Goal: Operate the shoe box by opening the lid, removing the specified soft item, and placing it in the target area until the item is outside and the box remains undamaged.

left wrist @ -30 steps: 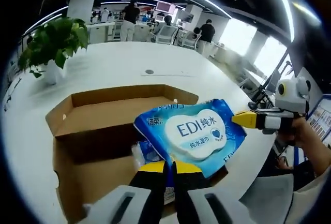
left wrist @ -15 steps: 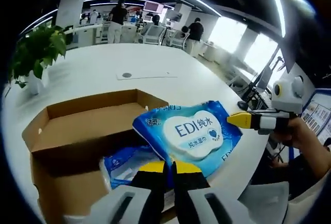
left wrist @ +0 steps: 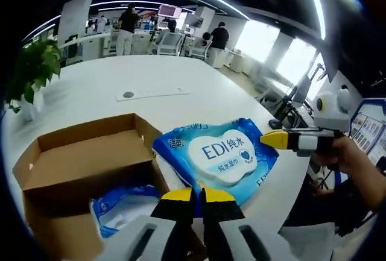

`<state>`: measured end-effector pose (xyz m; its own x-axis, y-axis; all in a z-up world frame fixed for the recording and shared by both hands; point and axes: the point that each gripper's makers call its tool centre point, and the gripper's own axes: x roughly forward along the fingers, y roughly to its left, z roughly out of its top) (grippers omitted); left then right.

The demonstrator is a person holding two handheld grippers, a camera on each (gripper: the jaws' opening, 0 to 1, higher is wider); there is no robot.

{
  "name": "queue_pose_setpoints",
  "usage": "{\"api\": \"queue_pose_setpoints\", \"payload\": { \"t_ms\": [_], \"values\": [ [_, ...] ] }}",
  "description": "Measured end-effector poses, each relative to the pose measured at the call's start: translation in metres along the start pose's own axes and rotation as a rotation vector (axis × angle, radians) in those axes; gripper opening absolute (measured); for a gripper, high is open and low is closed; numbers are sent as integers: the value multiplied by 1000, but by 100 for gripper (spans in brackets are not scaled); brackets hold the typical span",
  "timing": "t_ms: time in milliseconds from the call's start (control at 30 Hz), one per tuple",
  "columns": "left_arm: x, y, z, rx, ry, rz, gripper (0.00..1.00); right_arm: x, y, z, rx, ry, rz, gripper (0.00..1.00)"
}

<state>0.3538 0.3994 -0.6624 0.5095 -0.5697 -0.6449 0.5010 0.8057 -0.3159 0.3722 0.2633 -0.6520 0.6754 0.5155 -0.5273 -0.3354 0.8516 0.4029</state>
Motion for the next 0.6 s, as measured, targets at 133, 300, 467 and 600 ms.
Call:
{"api": "queue_pose_setpoints", "payload": {
  "t_ms": [133,300,467,600],
  "values": [
    [11,-6,1,-7,4,-20,3,-3,-12,0,8,-6,-26,0],
    [26,-7,2,5,23,-25,3,3,-26,-5,23,3,-50,0],
    [38,-2,-1,41,55,-12,3,15,-34,-10,28,20,-61,0],
    [50,4,-3,62,87,-2,3,26,-43,-15,16,40,-74,0]
  ]
}}
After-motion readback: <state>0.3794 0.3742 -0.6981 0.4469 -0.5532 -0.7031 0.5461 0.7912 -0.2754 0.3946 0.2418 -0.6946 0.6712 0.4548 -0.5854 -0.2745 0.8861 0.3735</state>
